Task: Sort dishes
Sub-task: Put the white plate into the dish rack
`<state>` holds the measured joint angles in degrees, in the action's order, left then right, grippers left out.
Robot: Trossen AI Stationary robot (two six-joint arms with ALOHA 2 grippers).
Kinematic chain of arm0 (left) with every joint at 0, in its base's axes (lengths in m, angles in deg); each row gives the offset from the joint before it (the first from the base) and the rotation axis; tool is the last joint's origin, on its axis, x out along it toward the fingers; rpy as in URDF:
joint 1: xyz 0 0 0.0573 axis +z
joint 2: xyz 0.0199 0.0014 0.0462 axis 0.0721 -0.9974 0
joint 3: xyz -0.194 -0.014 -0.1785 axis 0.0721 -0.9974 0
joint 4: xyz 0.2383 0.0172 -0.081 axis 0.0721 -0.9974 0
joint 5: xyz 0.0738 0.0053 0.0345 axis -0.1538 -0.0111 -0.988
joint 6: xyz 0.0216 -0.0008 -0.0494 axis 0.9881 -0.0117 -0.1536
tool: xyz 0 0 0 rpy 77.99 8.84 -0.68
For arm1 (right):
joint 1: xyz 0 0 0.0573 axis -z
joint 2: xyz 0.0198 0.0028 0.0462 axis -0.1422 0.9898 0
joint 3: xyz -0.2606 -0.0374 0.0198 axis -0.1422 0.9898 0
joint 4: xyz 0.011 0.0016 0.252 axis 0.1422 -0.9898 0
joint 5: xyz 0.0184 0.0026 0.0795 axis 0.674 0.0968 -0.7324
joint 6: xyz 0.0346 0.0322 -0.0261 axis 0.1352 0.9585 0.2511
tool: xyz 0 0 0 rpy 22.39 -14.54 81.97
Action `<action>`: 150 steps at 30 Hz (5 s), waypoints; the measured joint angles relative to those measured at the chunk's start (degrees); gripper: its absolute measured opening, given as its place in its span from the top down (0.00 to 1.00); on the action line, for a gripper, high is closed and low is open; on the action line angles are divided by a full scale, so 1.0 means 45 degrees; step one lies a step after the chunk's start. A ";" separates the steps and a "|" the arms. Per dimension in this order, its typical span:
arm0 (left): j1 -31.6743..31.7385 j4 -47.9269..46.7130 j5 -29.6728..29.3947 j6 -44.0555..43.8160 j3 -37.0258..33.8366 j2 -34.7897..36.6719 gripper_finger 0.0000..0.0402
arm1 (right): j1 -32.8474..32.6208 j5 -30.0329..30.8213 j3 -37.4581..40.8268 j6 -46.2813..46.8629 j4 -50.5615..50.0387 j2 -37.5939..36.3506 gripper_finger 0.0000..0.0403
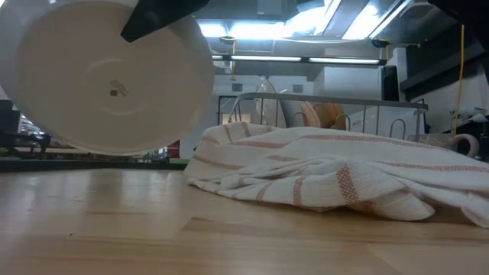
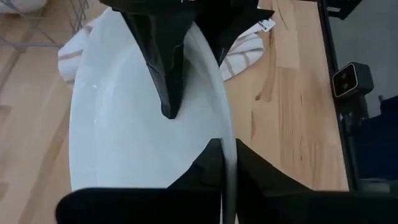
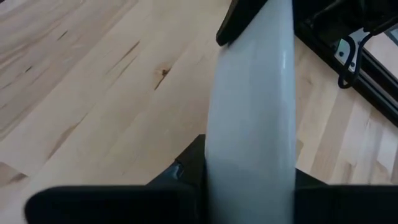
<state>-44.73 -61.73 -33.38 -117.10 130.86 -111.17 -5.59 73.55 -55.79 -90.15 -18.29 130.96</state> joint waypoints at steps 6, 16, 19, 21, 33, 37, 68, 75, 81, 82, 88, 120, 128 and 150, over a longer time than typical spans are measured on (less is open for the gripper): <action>0.0010 0.0082 -0.0061 -0.0264 0.0034 0.0003 0.93 | 0.0000 -0.0047 0.0000 -0.0166 -0.0085 0.0004 0.83; 0.0005 0.0001 0.0018 0.0442 0.0049 0.0513 0.77 | -0.0015 -0.0069 0.0039 -0.0123 -0.0190 0.0068 0.84; 0.0010 -0.0062 0.0642 0.0349 0.0040 0.1259 0.74 | 0.0000 -0.0074 0.0033 -0.0113 -0.0251 0.0068 0.84; 0.0010 -0.0164 0.0993 -0.0109 0.0037 0.1947 0.74 | 0.0010 -0.0074 -0.0119 -0.0024 -0.0294 0.0068 0.84; -0.0087 -0.1874 0.1267 -0.1351 0.0020 0.6690 0.85 | 0.0337 -0.0052 -0.0238 0.2089 -0.0106 -0.0582 0.84; -0.0087 -0.2214 0.1231 -0.0678 0.0004 0.7521 0.87 | 0.0563 -0.0045 -0.0240 0.2991 -0.0076 -0.1137 0.84; -0.0083 -0.2184 0.1209 0.2291 -0.0004 0.7961 0.92 | 0.4895 0.0596 -0.0262 1.1072 -0.2749 -0.4658 0.84; -0.0073 -0.2188 0.1205 0.2697 -0.0004 0.7966 0.92 | 0.5343 0.0572 -0.0263 1.3085 -0.2706 -0.4998 0.84; -0.0073 -0.2509 0.1206 0.2730 -0.0006 0.7966 0.92 | 0.5445 0.0715 -0.0188 1.4666 -0.2789 -0.4998 0.84; -0.0073 -0.2565 0.1205 0.2729 -0.0009 0.7961 0.92 | 0.5493 0.0737 -0.0170 1.4872 -0.2847 -0.4998 0.84; -0.0073 -0.3008 0.1205 0.2725 -0.0014 0.7846 0.92 | 0.5592 0.1296 -0.0121 1.5342 -0.3918 -0.4998 0.84; -0.0073 -0.3112 0.1161 0.2997 -0.0015 0.6374 0.92 | 0.6566 0.0744 -0.0126 1.4797 -0.4385 -0.3280 0.84; -0.0073 -0.3111 0.1160 0.2987 -0.0016 0.6377 0.92 | 0.6601 0.0621 -0.0151 1.5328 -0.4396 -0.2935 0.84; -0.0073 -0.3112 0.1161 0.3025 -0.0014 0.6377 0.92 | 0.6649 0.1758 -0.0075 1.5541 -0.3871 -0.2293 0.73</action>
<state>-45.06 -75.73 -28.15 -103.48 130.80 -82.47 24.34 81.46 -56.13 -20.22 -35.71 120.64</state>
